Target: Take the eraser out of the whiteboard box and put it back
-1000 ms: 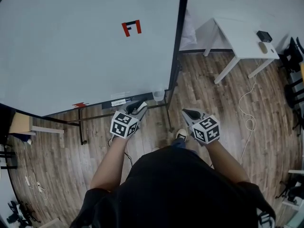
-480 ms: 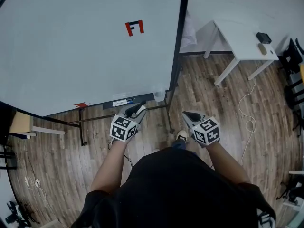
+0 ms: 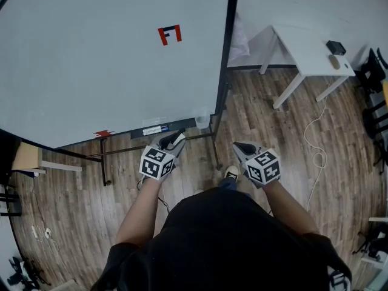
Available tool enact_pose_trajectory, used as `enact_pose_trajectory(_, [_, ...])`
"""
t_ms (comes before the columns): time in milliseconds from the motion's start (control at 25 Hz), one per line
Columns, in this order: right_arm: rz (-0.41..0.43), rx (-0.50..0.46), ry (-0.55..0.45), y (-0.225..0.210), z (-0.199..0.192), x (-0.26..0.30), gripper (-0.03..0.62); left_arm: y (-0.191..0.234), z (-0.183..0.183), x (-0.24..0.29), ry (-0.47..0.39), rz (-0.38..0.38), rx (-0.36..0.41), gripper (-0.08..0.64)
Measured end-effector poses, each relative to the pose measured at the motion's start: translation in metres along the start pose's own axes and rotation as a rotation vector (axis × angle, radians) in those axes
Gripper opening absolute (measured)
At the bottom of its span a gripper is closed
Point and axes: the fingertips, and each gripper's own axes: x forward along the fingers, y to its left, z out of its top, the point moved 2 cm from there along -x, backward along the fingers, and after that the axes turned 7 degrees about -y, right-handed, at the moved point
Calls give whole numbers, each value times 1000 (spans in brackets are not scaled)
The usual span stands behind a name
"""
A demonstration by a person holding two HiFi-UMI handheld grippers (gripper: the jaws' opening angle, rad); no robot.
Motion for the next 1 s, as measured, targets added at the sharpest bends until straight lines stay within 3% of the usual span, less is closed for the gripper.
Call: enact_pose_trajectory(1000, [16,-34,55,-28,-5,3,-6,-10,37,43,-29,-19,18,152])
